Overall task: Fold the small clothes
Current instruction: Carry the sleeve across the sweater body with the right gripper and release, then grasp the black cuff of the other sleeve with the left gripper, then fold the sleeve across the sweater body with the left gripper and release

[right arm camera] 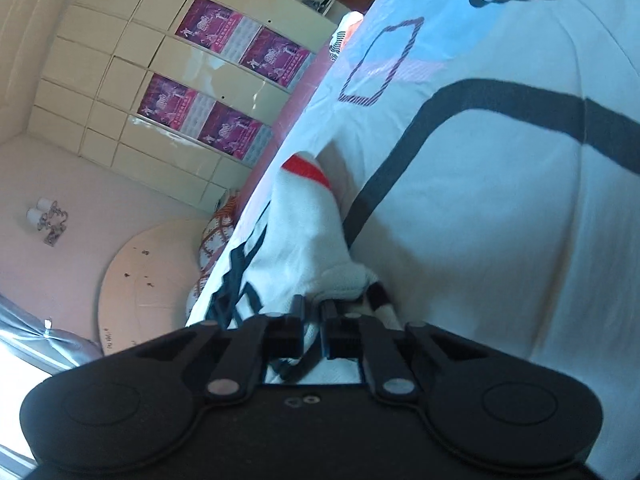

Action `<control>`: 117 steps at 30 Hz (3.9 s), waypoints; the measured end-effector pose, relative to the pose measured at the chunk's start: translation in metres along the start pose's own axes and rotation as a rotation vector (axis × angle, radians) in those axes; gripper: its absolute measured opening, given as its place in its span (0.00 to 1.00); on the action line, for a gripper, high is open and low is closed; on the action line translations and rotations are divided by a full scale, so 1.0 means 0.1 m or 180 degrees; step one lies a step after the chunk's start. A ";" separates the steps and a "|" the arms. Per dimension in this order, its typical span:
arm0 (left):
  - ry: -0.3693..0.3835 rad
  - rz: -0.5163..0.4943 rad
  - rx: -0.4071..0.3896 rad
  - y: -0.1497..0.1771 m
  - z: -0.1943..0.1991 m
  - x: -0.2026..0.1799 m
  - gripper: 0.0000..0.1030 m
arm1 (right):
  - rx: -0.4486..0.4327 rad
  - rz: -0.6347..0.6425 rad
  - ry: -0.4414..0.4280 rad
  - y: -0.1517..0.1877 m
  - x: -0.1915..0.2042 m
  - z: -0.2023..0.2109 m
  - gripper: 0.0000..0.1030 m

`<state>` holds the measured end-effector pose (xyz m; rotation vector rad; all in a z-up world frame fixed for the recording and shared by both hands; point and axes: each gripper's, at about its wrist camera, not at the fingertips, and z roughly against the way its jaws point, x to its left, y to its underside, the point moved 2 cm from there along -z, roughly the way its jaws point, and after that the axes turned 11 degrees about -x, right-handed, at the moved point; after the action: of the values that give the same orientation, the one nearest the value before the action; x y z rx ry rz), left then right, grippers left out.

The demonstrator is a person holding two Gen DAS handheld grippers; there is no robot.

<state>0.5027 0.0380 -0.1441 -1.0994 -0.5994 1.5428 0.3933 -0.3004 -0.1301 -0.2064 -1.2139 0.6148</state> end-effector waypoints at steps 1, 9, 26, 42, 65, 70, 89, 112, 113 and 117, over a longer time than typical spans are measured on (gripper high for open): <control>-0.0068 -0.0117 0.0079 0.03 -0.04 -0.01 0.04 | 0.0014 0.0082 0.0115 0.01 0.00 -0.03 0.07; -0.0395 -0.0225 0.0092 0.00 0.07 0.10 0.04 | -0.0034 0.0933 0.0210 -0.06 0.31 0.19 0.20; -0.0202 -0.0870 0.0185 0.02 -0.45 -0.46 0.44 | -0.0119 0.2356 0.0133 -0.42 0.69 -0.87 0.15; -0.0674 -0.0725 -0.0098 0.07 0.06 -0.12 0.68 | -0.0213 0.2622 0.0348 -0.47 0.68 -0.54 0.16; -0.1394 0.2448 -0.1205 0.09 1.57 3.68 0.40 | 0.0071 0.2588 0.0223 1.02 1.56 -0.13 0.22; -0.1488 0.2449 -0.1199 0.08 1.42 3.85 0.05 | 0.0010 0.2481 0.0472 0.98 1.57 -0.22 0.23; -0.0047 -0.0127 -0.0607 -0.73 0.15 0.27 0.05 | -0.0225 0.2062 0.0630 0.49 1.13 0.17 0.23; -0.0643 -0.0476 -0.0345 -0.10 1.14 0.83 0.60 | 0.0687 0.1068 -0.0209 0.98 1.35 -0.68 0.40; -0.0676 -0.0456 -0.0322 -0.09 1.07 0.93 0.60 | 0.0747 0.1012 -0.0194 1.05 1.36 -0.81 0.40; -0.0505 -0.0467 -0.0252 -0.11 0.76 1.04 0.60 | 0.0743 0.1034 0.0003 1.22 1.44 -1.10 0.34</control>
<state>0.4435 0.1526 -0.1348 -0.9749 -0.8374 1.4975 0.4846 -0.1030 -0.1095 -0.2083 -1.1050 1.0325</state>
